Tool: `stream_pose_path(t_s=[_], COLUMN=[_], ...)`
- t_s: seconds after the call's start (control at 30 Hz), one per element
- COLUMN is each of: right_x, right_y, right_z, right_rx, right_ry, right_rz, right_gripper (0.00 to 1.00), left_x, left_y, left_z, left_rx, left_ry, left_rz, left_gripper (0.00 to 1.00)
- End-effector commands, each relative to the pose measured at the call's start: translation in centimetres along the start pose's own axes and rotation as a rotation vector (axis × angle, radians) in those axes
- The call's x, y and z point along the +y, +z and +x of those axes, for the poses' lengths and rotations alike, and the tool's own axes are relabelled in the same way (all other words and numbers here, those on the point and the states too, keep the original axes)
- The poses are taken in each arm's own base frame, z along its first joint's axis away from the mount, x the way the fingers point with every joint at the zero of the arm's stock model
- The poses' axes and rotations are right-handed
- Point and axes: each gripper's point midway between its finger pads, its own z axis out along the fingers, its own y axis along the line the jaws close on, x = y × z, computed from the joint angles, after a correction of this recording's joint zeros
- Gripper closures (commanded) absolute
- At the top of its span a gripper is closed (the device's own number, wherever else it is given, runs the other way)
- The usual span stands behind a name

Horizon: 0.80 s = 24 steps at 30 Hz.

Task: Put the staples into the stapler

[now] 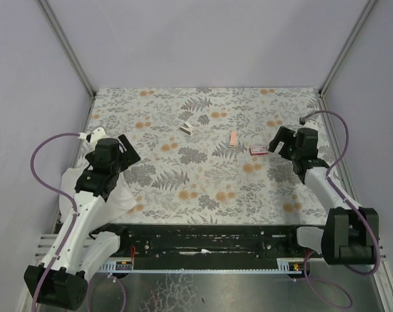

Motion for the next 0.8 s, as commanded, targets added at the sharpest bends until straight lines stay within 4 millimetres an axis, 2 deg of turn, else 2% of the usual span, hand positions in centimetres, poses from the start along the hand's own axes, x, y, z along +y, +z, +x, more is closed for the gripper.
stream_pose_path(t_s=[0.0,0.1,0.2,0.27,0.43,0.5,0.67,0.77], right_x=[-0.4,0.2,1.1,1.6,1.9,1.8,1.5,1.3], right_y=[0.8,2.3,3.8,4.8,6.4,7.0,7.8,8.1], right_z=[1.4,1.7,2.2,2.5,3.6,4.2,5.1,5.4], right_rx=[0.142,0.190,0.264,0.301,0.386,0.415,0.453,0.464], right_ry=[-0.052,-0.056,-0.059,-0.058,-0.069,-0.071,-0.080,-0.085], right_rz=[0.036,0.008,-0.031,-0.052,-0.081,-0.080,-0.078,-0.069], right_gripper=[0.03,0.06,0.19,0.29,0.47,0.53,0.61,0.65], left_x=[-0.9,-1.4,-2.6,-3.2,-3.5,-3.6,-3.2,-3.8], left_y=[-1.0,-1.3,-1.4,-1.2,-0.5,-0.7,-1.3,-1.8], left_z=[-2.6,-2.6,-2.0,-1.6,-0.6,-0.7,-1.8,-2.6], left_rx=[-0.104,-0.114,-0.079,-0.039,0.023,0.011,-0.052,-0.084], left_ry=[0.062,0.104,0.128,0.138,0.143,0.140,0.146,0.135], left_rz=[0.075,0.123,0.189,0.210,0.211,0.225,0.218,0.249], left_gripper=[0.00,0.00,0.00,0.04,0.04,0.00,0.00,0.00])
